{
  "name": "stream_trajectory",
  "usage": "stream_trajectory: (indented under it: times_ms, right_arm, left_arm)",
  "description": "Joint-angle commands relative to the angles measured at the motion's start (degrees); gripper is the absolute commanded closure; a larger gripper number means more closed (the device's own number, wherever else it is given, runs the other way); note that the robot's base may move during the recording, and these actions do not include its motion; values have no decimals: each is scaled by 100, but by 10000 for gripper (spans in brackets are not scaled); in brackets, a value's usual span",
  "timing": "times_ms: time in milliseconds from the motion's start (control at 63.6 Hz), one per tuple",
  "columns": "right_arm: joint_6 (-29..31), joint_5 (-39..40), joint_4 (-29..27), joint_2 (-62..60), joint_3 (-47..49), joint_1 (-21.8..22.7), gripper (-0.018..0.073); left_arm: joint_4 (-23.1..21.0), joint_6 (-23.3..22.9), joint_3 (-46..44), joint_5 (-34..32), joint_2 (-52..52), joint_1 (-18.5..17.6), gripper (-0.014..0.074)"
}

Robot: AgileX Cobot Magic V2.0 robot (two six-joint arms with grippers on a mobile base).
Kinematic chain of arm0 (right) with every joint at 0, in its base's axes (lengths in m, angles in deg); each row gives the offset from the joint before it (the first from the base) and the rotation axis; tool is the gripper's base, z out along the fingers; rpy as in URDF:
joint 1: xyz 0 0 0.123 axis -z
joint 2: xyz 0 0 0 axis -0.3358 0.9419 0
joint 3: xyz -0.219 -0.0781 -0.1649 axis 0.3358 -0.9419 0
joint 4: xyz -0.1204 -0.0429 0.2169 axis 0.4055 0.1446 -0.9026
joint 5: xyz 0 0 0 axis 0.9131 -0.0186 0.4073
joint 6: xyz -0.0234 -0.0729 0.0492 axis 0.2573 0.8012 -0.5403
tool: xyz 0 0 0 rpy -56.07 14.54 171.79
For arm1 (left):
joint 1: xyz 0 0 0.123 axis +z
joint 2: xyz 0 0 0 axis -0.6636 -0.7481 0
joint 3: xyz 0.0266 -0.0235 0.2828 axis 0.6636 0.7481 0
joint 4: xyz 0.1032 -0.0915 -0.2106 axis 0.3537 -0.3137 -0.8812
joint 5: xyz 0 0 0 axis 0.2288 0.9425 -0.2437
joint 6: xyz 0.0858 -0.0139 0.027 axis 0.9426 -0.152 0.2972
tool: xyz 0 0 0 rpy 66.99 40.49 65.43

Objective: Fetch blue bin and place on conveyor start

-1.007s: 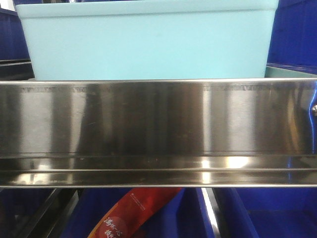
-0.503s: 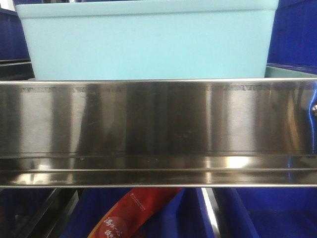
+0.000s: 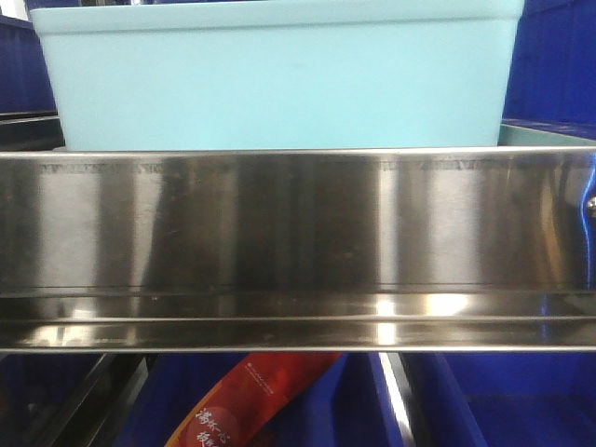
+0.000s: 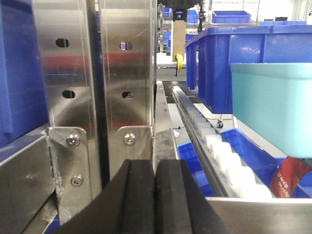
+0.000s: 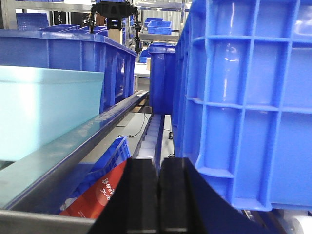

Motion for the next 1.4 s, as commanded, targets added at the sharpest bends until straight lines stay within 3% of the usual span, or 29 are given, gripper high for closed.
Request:
stream_trajectory:
  times_ms: [0, 142, 346, 488, 708, 865, 1022, 1305, 1384]
  right_arm:
    - [12, 257, 39, -19, 2, 22, 721]
    - [12, 72, 39, -19, 199, 9, 721]
    - [12, -1575, 39, -19, 1477, 9, 721]
    - [12, -2286, 39, 91, 2313, 9, 721]
    - [12, -2687, 39, 1047, 3442, 9, 721]
    - [12, -3269, 39, 2018, 4280, 9, 721]
    - [12, -3369, 27, 2765, 4922, 9, 721]
    - [12, -3040, -98, 2998, 4982, 9, 721]
    - [12, -3236, -245, 3176, 5095, 9, 721]
  left_arm:
    - [18, 5, -7, -219, 28, -35, 707]
    - [18, 5, -14, -711, 28, -35, 707]
    - [18, 5, -1307, 1146, 28, -35, 707]
    - [18, 5, -2303, 2095, -196, -35, 707]
    - [-45, 5, -3611, 3018, -1214, -35, 707]
    - [-469, 5, -4518, 3579, -2285, -35, 707]
    - [-615, 5, -5023, 3494, -2964, -35, 707]
    - [-592, 5, -5047, 2893, -3108, -35, 707]
    - [-652, 5, -5176, 3082, -3268, -35, 707]
